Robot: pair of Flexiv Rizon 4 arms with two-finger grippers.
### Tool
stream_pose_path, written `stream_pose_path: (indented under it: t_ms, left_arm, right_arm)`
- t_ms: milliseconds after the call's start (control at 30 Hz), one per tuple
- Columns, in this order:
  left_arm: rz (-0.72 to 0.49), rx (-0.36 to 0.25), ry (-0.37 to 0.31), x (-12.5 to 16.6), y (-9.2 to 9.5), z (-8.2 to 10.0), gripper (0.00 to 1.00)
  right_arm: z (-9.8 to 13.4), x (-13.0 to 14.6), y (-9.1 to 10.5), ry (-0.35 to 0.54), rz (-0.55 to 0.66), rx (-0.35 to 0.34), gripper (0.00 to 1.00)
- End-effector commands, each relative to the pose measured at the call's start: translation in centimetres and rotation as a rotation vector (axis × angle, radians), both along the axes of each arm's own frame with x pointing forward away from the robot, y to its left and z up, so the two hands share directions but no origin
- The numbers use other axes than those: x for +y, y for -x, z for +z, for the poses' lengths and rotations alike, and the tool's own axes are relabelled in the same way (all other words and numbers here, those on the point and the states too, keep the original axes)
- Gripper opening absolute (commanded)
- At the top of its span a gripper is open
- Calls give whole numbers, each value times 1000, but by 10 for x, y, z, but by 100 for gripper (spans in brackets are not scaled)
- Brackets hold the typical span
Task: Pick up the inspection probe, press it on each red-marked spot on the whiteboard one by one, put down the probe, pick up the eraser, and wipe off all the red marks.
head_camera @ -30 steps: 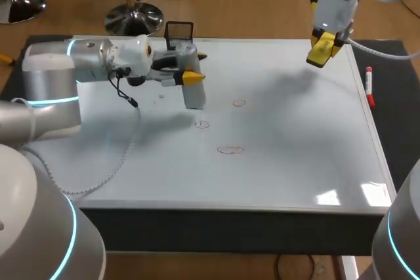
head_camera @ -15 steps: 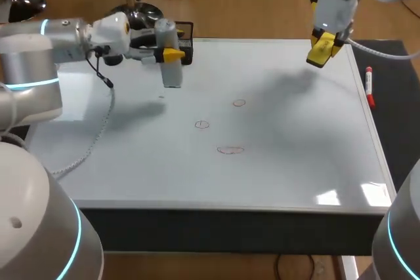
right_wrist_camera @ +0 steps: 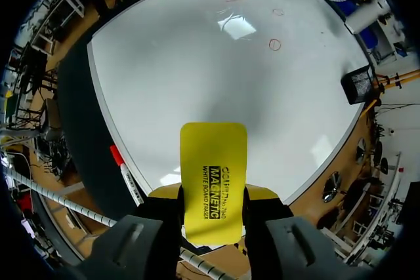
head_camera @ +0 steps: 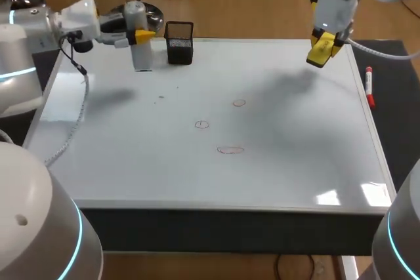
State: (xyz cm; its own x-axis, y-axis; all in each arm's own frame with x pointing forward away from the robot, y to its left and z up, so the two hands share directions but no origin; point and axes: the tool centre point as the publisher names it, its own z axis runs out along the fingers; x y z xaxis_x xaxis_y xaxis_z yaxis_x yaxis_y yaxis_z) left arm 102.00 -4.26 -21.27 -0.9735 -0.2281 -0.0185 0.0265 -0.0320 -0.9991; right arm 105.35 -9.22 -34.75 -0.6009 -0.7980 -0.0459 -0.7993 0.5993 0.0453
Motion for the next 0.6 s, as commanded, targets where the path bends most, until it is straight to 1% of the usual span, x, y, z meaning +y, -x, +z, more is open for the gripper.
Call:
stream_pose_path:
  t_ms: [33,267,367,433,600]
  left_arm:
    - [8,7,2,15,-7,1,0]
    - [21,12,20,25,-14,-4,0]
    - [28,19,25,28,-14,-5,0]
    - [46,27,22,30,-11,-2,0]
    - [46,27,22,30,-11,-2,0]
  right_arm:
    - [1,-1,0,3,2,0,0]
    - [1,-1,0,3,2,0,0]
    - [1,-1,0,3,2,0,0]
    - [1,-1,0,3,2,0,0]
    - [1,-1,0,3,2,0,0]
